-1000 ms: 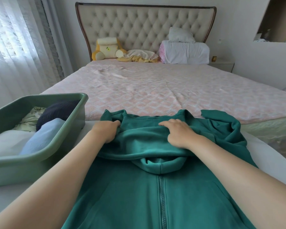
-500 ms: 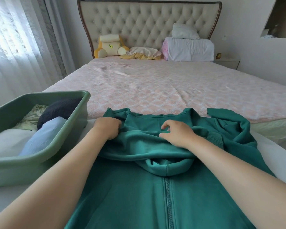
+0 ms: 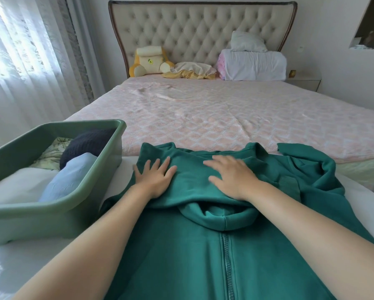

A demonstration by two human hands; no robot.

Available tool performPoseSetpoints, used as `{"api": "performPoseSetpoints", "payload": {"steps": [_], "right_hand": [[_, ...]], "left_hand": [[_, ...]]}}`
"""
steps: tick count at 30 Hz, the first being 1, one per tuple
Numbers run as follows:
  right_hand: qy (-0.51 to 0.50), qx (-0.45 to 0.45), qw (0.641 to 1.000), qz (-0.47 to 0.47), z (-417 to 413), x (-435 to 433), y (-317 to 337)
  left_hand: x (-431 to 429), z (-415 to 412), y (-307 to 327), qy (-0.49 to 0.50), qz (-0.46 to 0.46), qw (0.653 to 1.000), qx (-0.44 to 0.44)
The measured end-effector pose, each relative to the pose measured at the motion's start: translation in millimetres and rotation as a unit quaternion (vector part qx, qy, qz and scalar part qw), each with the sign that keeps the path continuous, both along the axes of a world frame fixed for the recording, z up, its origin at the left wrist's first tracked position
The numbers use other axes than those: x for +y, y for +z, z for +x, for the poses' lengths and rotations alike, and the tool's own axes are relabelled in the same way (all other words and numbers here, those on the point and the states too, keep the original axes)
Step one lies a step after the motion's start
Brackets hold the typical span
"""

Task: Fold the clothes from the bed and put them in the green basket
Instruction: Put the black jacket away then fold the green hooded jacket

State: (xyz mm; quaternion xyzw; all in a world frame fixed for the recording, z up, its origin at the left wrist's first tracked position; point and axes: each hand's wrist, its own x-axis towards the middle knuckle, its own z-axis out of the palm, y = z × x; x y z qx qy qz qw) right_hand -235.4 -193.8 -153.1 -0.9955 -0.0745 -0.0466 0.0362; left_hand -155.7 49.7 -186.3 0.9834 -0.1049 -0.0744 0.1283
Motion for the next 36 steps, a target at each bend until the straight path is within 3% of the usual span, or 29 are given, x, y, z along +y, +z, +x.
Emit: {"api": "performPoseSetpoints", "payload": {"steps": [2, 3, 7, 10, 12, 15, 18, 20, 23, 28, 32, 34, 36], "right_hand": [[-0.014, 0.117, 0.993, -0.017, -2.5, 0.4, -7.3], [-0.018, 0.133, 0.991, -0.019, -3.5, -1.1, -10.7], [-0.010, 0.118, 0.993, 0.022, -10.3, -5.4, -9.9], [0.000, 0.079, 0.993, 0.092, -17.0, -11.4, -5.4], [0.008, 0.020, 0.993, 0.117, -24.9, -19.9, -1.1], [0.012, -0.074, 0.991, 0.111, -45.8, -39.4, 8.6], [-0.018, 0.002, 0.998, 0.064, -72.6, -68.9, 17.0], [-0.034, 0.089, 0.995, 0.006, -84.8, -85.6, 15.2], [-0.039, 0.147, 0.988, -0.017, -101.4, -101.3, 11.7], [-0.040, 0.053, 0.998, -0.011, -113.5, -99.1, 7.4], [-0.049, -0.089, 0.988, -0.120, -112.9, -109.4, 17.8], [-0.056, -0.088, 0.983, -0.154, -116.4, -114.5, 25.5], [-0.047, -0.023, 0.989, -0.139, -122.1, -117.3, 29.8]], "left_hand": [[13.2, 1.6, 0.7, 0.020, 0.056, 0.998, 0.000], [16.4, 2.7, 1.7, 0.029, 0.074, 0.997, 0.007], [3.8, -0.7, 9.7, 0.047, 0.104, 0.994, 0.002], [-15.7, -13.7, 19.3, -0.019, 0.091, 0.986, -0.141], [-34.0, -26.4, 31.1, -0.083, 0.013, 0.981, -0.173], [-62.8, -55.9, 48.0, -0.180, -0.122, 0.976, -0.029], [-80.7, -81.9, 48.4, -0.245, -0.059, 0.964, 0.083], [-81.3, -86.3, 44.3, -0.244, -0.014, 0.967, 0.078], [-87.0, -94.2, 45.3, -0.217, -0.042, 0.974, 0.043], [-96.1, -109.6, 53.3, -0.202, -0.079, 0.976, -0.004], [-95.0, -112.7, 65.8, -0.192, -0.010, 0.976, 0.100], [-97.0, -113.3, 70.2, -0.175, 0.009, 0.970, 0.169], [-105.2, -110.7, 73.7, -0.135, -0.038, 0.974, 0.178]]}}
